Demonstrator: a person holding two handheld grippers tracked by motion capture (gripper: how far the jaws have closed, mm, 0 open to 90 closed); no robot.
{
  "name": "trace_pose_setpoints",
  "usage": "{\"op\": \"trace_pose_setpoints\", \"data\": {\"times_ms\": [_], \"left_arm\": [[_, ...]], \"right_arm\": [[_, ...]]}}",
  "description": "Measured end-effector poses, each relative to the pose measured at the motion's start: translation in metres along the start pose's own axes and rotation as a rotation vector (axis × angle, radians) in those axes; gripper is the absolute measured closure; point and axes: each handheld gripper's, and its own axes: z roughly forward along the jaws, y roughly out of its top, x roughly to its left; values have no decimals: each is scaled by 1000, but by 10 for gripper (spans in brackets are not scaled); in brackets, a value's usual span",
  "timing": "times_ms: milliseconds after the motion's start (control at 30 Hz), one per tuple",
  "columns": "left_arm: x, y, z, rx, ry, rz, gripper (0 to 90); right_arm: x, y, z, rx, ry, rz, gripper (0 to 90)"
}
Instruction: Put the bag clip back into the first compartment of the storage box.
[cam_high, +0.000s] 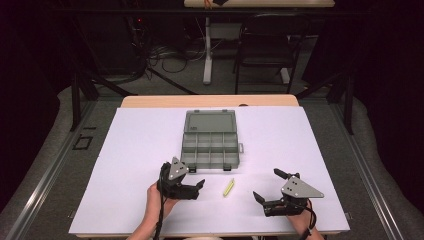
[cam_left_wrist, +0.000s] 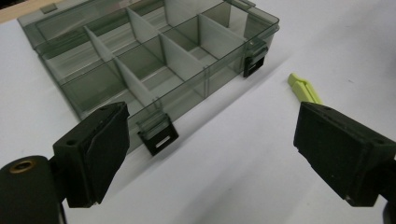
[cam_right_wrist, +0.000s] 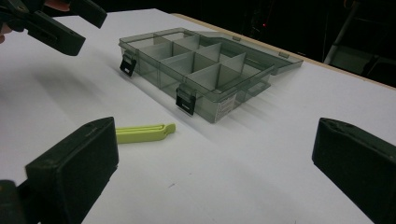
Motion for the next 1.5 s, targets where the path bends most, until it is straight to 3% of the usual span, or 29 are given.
{"op": "trace_pose_setpoints", "data": {"times_ms": [1000, 1300, 1400, 1500], "left_arm": [[-45, 20, 45, 93, -41, 8, 115], [-60, 20, 62, 122, -75, 22, 263], [-65, 19, 66, 128, -84, 33, 374], [-72, 18, 70, 130, -92, 32, 424]], "right_arm": [[0, 0, -2, 5, 3, 7, 1], [0, 0, -2, 2, 7, -4, 1], [0, 0, -2, 4, 9, -4, 1], [0, 0, -3, 13, 8, -6, 2]]}}
